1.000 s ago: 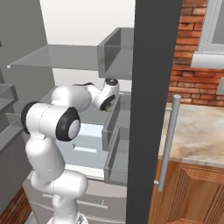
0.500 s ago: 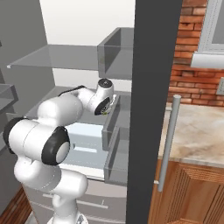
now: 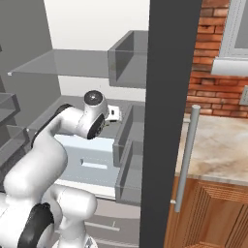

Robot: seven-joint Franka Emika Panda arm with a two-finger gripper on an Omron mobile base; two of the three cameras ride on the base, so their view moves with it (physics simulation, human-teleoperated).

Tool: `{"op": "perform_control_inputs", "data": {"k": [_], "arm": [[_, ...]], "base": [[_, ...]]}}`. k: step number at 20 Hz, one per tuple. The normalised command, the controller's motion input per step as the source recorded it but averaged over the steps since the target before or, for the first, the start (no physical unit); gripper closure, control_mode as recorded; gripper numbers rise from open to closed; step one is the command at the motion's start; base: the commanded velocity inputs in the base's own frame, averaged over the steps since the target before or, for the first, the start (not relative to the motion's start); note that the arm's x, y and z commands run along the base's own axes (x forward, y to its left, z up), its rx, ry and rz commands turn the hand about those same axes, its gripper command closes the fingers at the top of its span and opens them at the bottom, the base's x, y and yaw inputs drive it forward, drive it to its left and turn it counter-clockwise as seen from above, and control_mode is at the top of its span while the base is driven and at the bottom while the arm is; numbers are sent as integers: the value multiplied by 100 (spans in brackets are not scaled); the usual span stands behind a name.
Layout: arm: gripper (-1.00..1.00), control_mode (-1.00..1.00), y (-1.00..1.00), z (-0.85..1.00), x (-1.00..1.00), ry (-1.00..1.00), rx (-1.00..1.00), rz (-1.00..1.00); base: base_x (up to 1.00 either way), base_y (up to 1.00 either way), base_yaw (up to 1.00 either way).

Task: Open the fridge, remove the mango, lemon wedge, and shrimp, and place them on any counter.

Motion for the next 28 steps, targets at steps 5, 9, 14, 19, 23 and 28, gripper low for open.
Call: {"op": "perform_control_inputs", "data": {"k": [5, 9, 14, 19, 23, 28], "arm": [[100, -100, 18, 64, -97, 0, 0, -13], [100, -100, 16, 71, -99, 0, 0, -14], [100, -100, 17, 68, -80, -4, 0, -10], [100, -100, 1, 59, -83, 0, 1, -1], [100, -100, 3, 56, -78, 0, 1, 0], [100, -100, 21, 21, -42, 0, 0, 4]], "base": [[0, 0, 0], [0, 0, 0], [0, 0, 0], [0, 0, 0], [0, 0, 0], [0, 0, 0]]}}
